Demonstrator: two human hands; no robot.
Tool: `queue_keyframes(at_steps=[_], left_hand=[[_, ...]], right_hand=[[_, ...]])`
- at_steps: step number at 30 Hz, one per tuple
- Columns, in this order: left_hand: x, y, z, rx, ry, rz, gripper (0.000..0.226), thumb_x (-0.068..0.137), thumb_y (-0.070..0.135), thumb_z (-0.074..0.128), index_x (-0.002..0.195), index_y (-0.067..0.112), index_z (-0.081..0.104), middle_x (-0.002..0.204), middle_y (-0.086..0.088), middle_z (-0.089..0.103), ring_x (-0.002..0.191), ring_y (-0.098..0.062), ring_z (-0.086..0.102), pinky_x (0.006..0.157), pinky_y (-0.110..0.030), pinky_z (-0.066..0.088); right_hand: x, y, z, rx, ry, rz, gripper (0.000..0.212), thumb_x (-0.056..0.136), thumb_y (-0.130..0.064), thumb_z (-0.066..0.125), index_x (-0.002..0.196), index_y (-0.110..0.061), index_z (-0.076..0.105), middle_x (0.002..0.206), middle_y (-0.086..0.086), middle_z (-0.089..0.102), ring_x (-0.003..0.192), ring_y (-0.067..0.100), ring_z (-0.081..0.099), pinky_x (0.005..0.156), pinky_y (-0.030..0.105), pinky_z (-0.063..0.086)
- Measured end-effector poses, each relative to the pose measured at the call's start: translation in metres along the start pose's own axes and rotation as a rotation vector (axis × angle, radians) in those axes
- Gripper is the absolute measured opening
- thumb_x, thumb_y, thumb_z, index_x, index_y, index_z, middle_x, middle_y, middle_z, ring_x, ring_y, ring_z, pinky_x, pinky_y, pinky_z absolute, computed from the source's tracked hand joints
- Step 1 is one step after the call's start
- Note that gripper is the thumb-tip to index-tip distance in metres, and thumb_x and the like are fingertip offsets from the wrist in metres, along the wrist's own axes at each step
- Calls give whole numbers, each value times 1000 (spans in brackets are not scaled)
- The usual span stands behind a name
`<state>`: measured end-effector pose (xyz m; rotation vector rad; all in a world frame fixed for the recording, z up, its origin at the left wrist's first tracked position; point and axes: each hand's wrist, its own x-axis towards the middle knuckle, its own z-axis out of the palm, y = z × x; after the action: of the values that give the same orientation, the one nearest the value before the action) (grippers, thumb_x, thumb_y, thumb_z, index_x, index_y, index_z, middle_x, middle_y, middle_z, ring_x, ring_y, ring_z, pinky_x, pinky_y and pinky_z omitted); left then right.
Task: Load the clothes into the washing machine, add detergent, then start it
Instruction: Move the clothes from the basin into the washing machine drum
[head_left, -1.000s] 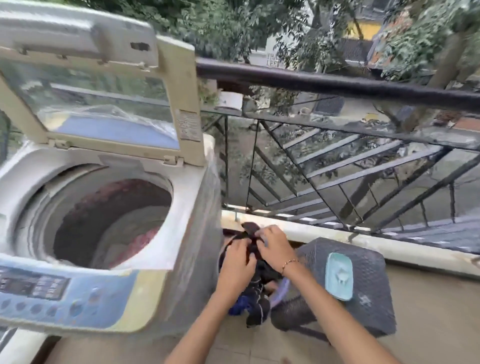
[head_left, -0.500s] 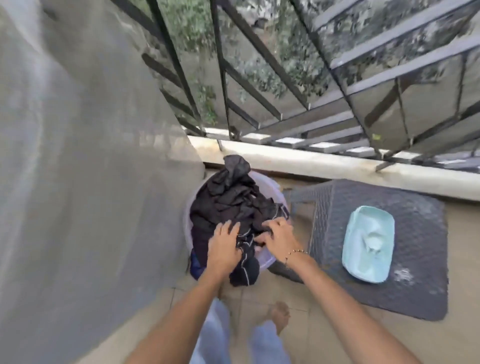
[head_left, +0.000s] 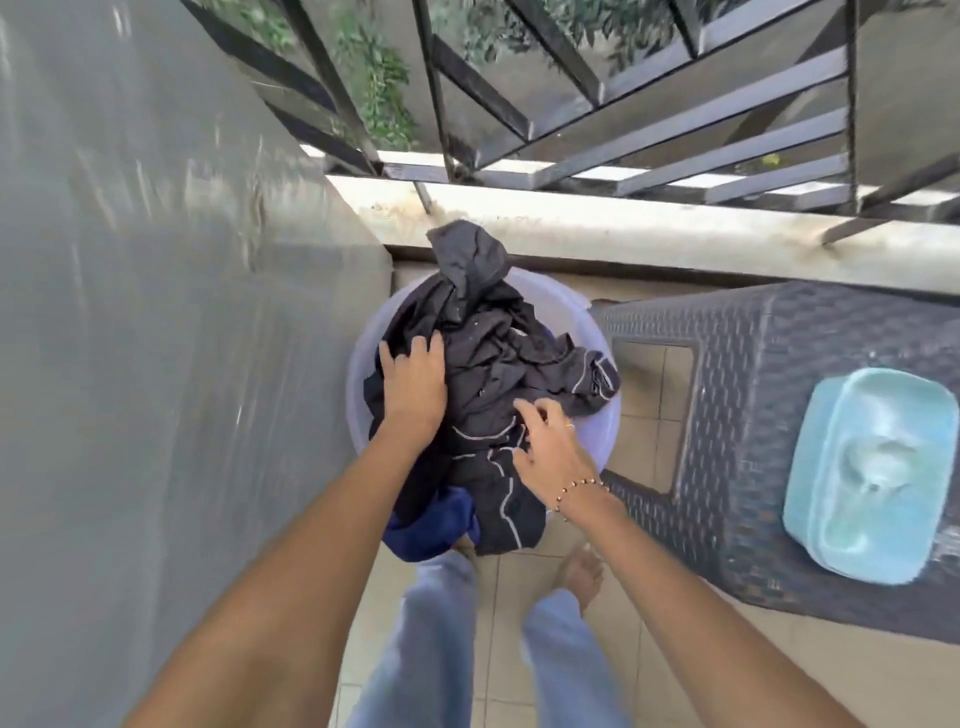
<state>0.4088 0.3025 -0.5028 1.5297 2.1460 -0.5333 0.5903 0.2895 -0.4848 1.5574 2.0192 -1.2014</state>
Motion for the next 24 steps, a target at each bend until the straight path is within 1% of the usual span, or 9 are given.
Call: queue_keyframes(at_steps=[2, 4, 8, 10, 12, 14, 18, 22, 24], left_hand=[[15, -6, -15, -267, -32, -23, 36, 88, 5, 46, 122, 7, 57, 115, -16, 61, 100, -39, 59, 101, -48, 41], [21, -12, -30, -545, -147, -43, 34, 85, 0, 42, 105, 10, 67, 100, -9, 63, 90, -32, 58, 82, -36, 48], [7, -13, -48, -709, -296, 84, 37, 85, 2, 39, 94, 15, 73, 104, 4, 68, 96, -17, 60, 94, -32, 47], [-7, -8, -51, -754, -260, 161, 38, 84, 4, 41, 75, 29, 68, 97, 4, 73, 91, -18, 64, 87, -34, 50], [-20, -6, -52, -871, -173, 148, 42, 84, 7, 42, 65, 37, 63, 89, 5, 73, 83, -16, 64, 80, -31, 48], [-33, -9, -52, -1012, -30, 72, 39, 87, 8, 43, 76, 37, 68, 91, 9, 71, 77, -9, 60, 74, -25, 45], [-52, -24, -44, -1101, 309, -151, 32, 87, 1, 48, 112, 15, 62, 99, -3, 57, 87, -17, 54, 82, -27, 43], [-81, -24, -33, -1175, 435, -438, 8, 91, 13, 49, 92, 20, 54, 84, 0, 53, 74, -18, 52, 70, -30, 41], [-91, -20, -24, -1221, 361, -524, 23, 95, 29, 46, 75, 19, 49, 68, 0, 52, 62, -18, 50, 62, -33, 38]], right_hand=[[5, -4, -7, 55, 47, -8, 84, 83, -22, 65, 149, -23, 13, 153, 5, 13, 131, 36, 33, 108, 45, 36], [11, -9, -17, 123, 73, -30, 113, 71, -30, 79, 150, -28, -1, 157, -1, -2, 143, 35, 15, 114, 48, 29], [26, -29, -31, 100, 26, -133, 144, 49, -37, 91, 147, -33, -15, 156, -7, -22, 145, 33, -14, 115, 52, 15], [30, -39, -32, 66, -14, -156, 135, 52, -28, 90, 148, -34, -5, 156, -6, -15, 145, 36, -9, 111, 54, 23], [30, -44, -30, 66, 53, -144, 100, 62, -14, 81, 141, -29, 21, 148, 1, 15, 138, 39, 20, 104, 47, 37], [29, -45, -30, 93, 173, -108, 69, 68, -2, 67, 125, -25, 36, 122, 8, 41, 113, 37, 46, 88, 37, 43], [21, -43, -30, 333, 238, 82, 65, 72, -5, 63, 123, -31, 31, 105, 8, 56, 89, 31, 56, 76, 37, 47], [9, -49, -22, 388, 365, 79, 61, 74, 9, 47, 130, -17, 50, 130, 10, 54, 118, 29, 53, 97, 42, 46], [-1, -60, -16, 428, 404, 56, 59, 73, 10, 45, 127, -10, 56, 143, 8, 47, 131, 24, 45, 109, 40, 38]])
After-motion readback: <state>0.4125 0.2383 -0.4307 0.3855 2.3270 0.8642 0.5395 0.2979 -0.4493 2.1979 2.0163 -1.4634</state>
